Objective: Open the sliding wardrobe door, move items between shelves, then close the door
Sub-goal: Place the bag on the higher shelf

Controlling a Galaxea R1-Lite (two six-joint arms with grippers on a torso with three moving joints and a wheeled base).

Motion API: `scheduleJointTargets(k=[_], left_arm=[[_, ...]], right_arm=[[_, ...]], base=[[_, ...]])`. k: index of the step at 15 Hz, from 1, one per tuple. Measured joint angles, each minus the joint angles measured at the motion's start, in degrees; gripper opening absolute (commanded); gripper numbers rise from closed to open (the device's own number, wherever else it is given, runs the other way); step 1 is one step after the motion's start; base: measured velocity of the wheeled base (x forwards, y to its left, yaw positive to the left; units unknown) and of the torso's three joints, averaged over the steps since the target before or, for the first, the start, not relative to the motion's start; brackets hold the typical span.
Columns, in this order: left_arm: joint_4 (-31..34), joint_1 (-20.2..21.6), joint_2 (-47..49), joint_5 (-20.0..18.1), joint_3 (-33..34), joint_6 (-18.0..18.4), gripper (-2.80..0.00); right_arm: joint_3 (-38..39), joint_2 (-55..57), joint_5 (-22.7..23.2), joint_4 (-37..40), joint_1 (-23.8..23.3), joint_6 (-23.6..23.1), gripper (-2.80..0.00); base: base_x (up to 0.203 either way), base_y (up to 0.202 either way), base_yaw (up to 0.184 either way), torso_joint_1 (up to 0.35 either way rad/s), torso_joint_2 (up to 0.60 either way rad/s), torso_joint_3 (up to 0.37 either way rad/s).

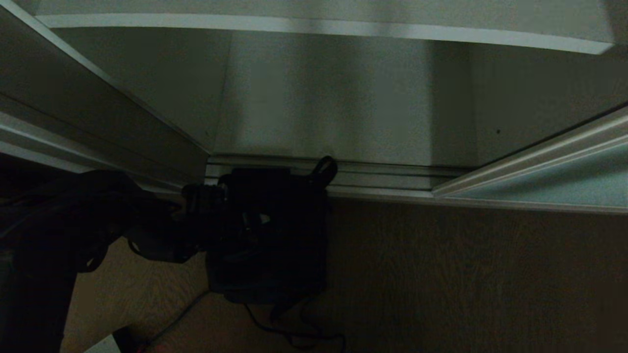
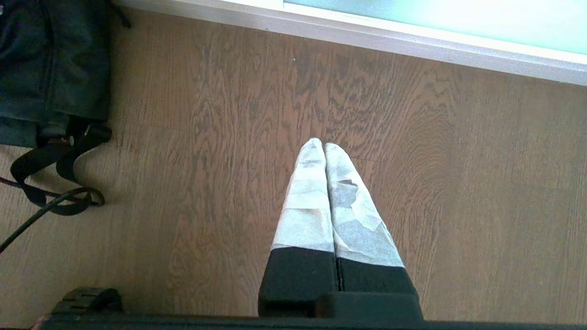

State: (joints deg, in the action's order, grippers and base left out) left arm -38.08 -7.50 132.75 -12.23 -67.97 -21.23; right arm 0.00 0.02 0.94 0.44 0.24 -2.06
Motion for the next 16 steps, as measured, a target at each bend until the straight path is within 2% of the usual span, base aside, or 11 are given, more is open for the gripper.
scheduleJointTargets(k=[1, 5, 11, 16], left_arm=[[0.0, 0.01, 0.27, -0.01, -0.64, 0.0, -2.8], [0.21, -0.05, 1.15, -0.06, -2.16, -1.85, -2.8], [-0.01, -0.52, 1.85, -0.54, -2.75, -2.16, -2.8], [0.33, -1.96, -3.13, -0.87, 0.57, -2.55, -2.8]], right_arm=[[0.0, 0.0, 0.0, 0.0, 0.0, 0.0, -2.8], [0.0, 0.0, -0.01, 0.02, 0.0, -0.02, -2.8], [0.0, 0.0, 0.0, 0.0, 0.0, -0.02, -2.8], [0.0, 0.0, 0.0, 0.0, 0.0, -0.02, -2.8]], base=[[0.0, 0.0, 0.0, 0.0, 0.0, 0.0], [0.0, 0.0, 0.0, 0.0, 0.0, 0.0], [0.0, 0.0, 0.0, 0.0, 0.0, 0.0], [0.0, 0.0, 0.0, 0.0, 0.0, 0.0]])
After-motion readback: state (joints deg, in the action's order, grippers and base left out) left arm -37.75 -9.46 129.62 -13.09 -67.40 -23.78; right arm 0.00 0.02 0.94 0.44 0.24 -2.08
